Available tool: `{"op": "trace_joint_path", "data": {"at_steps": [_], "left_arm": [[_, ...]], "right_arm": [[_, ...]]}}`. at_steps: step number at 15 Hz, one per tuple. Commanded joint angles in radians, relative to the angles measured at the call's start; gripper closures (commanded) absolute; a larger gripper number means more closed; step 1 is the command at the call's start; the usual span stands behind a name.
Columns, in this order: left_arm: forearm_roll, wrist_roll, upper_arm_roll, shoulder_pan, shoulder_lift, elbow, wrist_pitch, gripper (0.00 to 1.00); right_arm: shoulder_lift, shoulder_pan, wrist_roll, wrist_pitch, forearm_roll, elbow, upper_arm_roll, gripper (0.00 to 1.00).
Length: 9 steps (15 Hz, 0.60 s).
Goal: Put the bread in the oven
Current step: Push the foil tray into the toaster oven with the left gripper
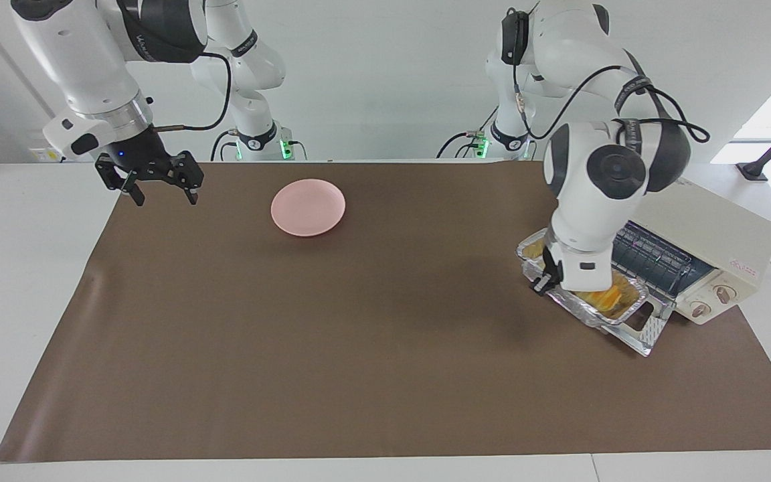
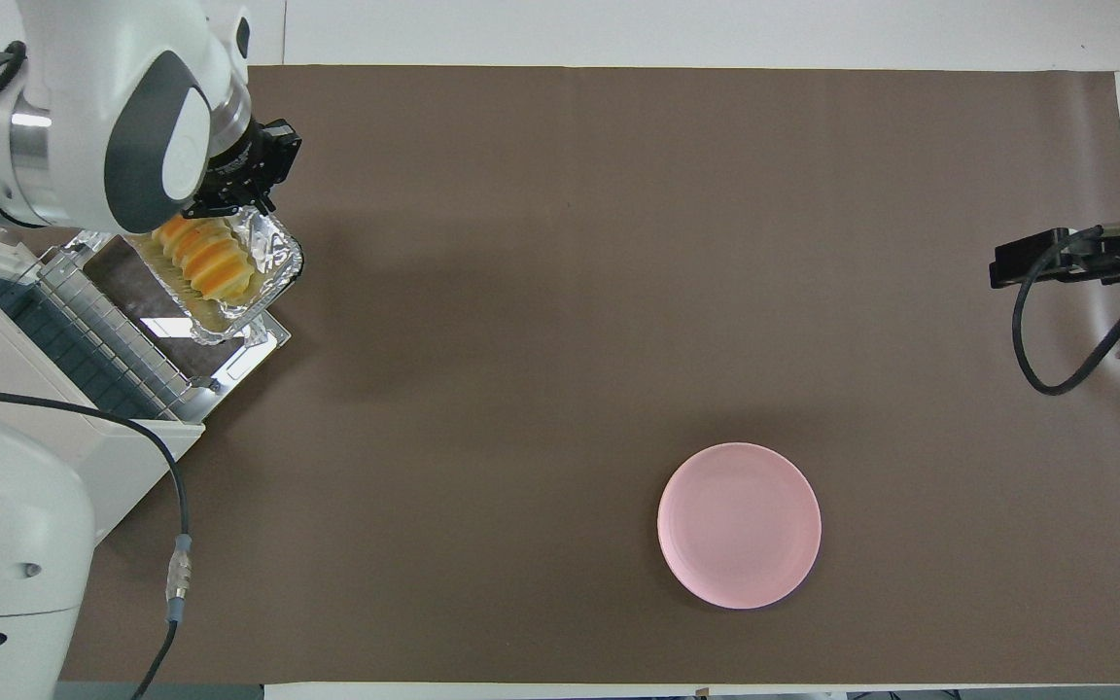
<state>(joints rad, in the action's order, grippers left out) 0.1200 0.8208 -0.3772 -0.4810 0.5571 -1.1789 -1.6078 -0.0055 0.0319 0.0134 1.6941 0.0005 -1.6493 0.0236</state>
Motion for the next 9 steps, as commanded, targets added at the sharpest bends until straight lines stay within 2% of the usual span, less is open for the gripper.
{"op": "trace_joint_path", "data": {"at_steps": [1, 5, 9], "left_arm": [[0.044, 0.027, -0.008, 0.064, -0.020, -0.059, 0.008, 1.00], [0.038, 0.090, -0.008, 0.111, -0.037, -0.094, 0.017, 1.00], [0.004, 0.090, -0.022, 0.114, -0.063, -0.189, 0.035, 1.00]], "right_arm": [[0.009, 0.006, -0.009, 0.021, 0.013, 0.011, 0.001, 0.00], [0.009, 0.006, -0.009, 0.026, 0.013, 0.011, 0.001, 0.00], [0.007, 0.006, -0.012, -0.039, 0.024, 0.011, 0.001, 0.00]]}}
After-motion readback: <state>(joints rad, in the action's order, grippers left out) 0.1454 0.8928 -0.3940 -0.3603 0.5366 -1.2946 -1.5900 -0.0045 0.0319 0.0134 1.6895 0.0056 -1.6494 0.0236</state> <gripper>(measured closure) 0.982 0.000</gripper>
